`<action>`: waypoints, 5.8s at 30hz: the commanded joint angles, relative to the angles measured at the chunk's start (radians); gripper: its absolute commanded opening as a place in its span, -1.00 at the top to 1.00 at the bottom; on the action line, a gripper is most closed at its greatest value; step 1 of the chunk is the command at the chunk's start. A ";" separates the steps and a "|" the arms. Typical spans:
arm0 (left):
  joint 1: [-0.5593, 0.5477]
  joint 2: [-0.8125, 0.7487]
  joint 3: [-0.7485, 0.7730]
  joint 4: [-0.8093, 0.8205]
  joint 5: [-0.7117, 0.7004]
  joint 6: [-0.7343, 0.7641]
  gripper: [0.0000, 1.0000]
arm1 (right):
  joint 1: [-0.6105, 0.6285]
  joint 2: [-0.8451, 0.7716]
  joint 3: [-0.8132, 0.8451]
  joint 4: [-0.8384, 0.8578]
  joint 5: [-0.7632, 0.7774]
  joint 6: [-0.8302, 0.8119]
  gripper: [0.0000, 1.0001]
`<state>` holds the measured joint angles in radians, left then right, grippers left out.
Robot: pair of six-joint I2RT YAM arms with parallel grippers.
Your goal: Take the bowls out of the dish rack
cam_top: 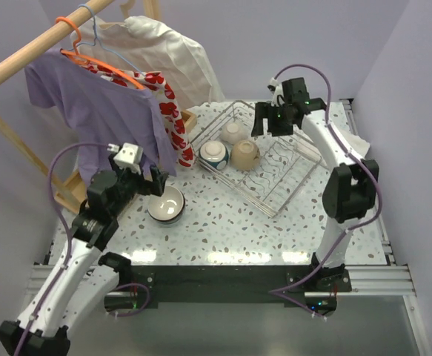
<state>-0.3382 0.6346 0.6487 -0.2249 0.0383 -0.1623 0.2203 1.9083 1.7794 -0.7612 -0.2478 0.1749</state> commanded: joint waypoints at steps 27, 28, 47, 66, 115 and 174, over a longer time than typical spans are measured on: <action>-0.510 1.352 1.218 -0.513 -0.548 0.251 -0.98 | -0.002 -0.804 -0.836 0.261 0.363 0.264 -0.76; -0.510 1.369 1.229 -0.521 -0.551 0.256 -0.98 | -0.002 -0.807 -0.841 0.260 0.363 0.261 -0.76; -0.509 1.498 1.145 -0.303 -0.644 0.398 -0.95 | -0.002 -0.838 -0.893 0.284 0.337 0.242 -0.77; -0.486 1.608 1.203 -0.358 -0.594 0.385 -0.93 | -0.002 -0.830 -0.926 0.330 0.285 0.238 -0.77; -0.555 1.610 1.060 -0.145 -0.804 0.392 -0.62 | -0.002 -0.835 -0.943 0.373 0.228 0.248 -0.76; -0.608 1.488 1.056 -0.004 -1.065 0.521 -0.14 | -0.002 -0.897 -0.966 0.422 0.229 0.261 -0.75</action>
<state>-0.9306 2.2528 1.6760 -0.2501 -0.9627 0.3096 0.2211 1.0374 0.8093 -0.3840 -0.0425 0.4271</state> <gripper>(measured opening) 0.761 0.877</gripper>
